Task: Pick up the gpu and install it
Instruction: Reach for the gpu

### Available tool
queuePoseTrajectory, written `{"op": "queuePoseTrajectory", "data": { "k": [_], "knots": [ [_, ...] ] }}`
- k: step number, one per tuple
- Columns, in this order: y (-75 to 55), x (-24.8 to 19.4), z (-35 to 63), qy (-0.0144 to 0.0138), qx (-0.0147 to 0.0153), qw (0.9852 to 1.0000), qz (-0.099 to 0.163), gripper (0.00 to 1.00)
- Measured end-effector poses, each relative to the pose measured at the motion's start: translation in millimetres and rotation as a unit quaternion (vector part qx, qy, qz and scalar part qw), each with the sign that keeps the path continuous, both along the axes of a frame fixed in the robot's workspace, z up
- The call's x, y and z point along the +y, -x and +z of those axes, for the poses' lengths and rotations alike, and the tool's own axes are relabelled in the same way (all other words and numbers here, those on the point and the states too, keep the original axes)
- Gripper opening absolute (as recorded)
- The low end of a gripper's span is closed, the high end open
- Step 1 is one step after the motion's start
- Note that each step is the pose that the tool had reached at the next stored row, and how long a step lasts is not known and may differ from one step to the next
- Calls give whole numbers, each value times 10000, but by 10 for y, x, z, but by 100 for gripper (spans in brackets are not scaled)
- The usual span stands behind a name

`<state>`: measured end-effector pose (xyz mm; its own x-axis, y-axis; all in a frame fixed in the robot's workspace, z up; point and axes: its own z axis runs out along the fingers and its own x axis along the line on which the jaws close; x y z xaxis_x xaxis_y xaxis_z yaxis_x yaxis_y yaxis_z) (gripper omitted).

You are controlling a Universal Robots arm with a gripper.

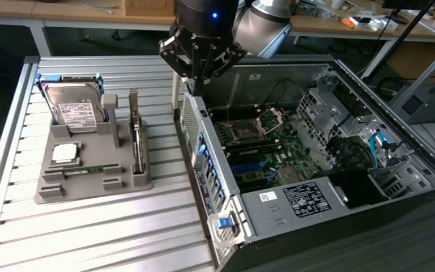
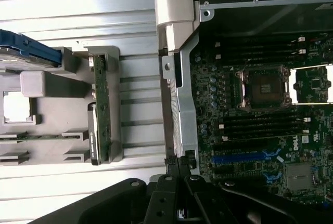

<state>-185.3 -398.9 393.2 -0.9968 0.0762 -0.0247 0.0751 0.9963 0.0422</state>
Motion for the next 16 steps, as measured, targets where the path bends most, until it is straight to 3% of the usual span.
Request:
{"op": "queuePoseTrajectory", "data": {
  "k": [16],
  "knots": [
    [69, 0, 0, 5, 0, 10000, 0, 11]
  ]
}}
